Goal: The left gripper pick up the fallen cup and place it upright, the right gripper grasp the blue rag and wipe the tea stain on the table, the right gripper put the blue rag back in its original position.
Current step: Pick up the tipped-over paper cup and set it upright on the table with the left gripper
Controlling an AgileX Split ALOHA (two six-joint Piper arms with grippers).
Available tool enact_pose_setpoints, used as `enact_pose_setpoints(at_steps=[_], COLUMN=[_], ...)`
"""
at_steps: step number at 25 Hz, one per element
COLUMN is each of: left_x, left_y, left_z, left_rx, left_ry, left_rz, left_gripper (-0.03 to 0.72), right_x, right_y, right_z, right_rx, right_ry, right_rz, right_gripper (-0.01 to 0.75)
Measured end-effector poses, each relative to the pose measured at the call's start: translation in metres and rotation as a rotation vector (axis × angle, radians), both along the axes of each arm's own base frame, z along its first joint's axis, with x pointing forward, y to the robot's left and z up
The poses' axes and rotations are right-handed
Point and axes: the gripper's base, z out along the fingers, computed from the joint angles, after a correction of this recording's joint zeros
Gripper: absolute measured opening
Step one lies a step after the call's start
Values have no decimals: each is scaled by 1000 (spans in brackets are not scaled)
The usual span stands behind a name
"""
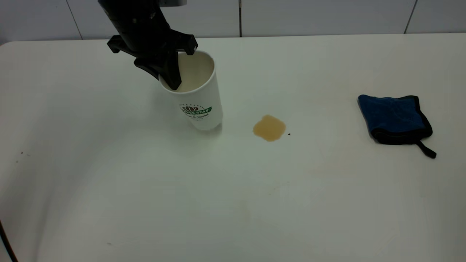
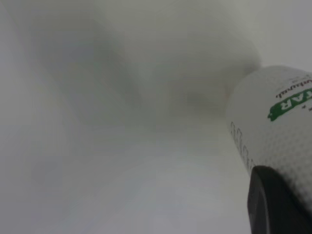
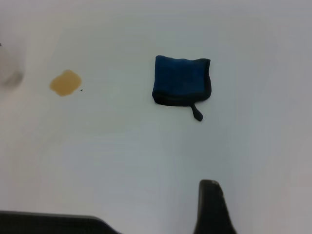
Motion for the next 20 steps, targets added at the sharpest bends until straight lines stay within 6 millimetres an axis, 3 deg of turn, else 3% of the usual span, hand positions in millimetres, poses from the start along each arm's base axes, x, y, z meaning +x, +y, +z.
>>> enact_pose_setpoints(at_steps=[12, 20], left_x=[1, 4], left_y=[0, 0], left_z=[-20, -25], left_rx=[10, 2], left_ry=[20, -14], left_rz=[10, 26], left_gripper=[16, 97], right_x=[0, 0], right_y=[0, 0], right_z=[0, 0], right_rx=[0, 0], right_ry=[0, 0], right_rz=[0, 0], right_gripper=[534, 534])
